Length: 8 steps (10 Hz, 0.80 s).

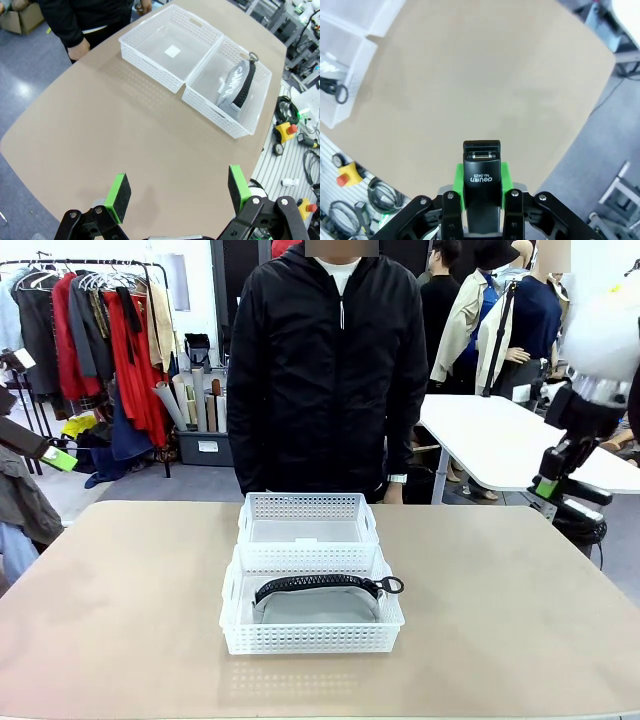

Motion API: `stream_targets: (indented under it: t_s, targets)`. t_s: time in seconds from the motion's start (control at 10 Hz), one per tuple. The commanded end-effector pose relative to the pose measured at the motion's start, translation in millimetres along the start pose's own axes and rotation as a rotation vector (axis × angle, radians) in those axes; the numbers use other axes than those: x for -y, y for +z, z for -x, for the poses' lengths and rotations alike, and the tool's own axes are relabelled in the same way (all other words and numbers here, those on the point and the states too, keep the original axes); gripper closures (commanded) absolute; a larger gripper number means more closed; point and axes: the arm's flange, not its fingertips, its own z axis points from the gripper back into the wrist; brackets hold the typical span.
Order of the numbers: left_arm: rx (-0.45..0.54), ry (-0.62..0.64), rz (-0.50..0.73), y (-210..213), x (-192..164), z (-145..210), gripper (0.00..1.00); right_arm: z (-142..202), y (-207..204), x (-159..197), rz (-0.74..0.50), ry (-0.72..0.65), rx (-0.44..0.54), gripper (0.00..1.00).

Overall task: Distribute items into two baskets.
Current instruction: Pick up the Stapler that the person points to.

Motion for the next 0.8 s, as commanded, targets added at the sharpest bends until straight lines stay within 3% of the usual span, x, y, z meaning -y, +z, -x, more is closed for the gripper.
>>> stream_targets:
  t_s: [0.0, 0.4, 0.7]
  targets:
    - [0.001, -0.002, -0.001, 0.3, 0.7, -0.1, 0.0, 2.6, 14.4, -11.1, -0.003, 0.069, 0.007, 1.0]
    - [0.001, -0.002, -0.001, 0.3, 0.7, -0.1, 0.0, 3.0, 34.4, -44.3, -0.017, 0.135, -0.008, 1.0]
    - [0.001, -0.002, -0.001, 0.3, 0.7, -0.1, 0.0, -2.1, 29.3, -34.3, -0.016, 0.081, 0.009, 1.0]
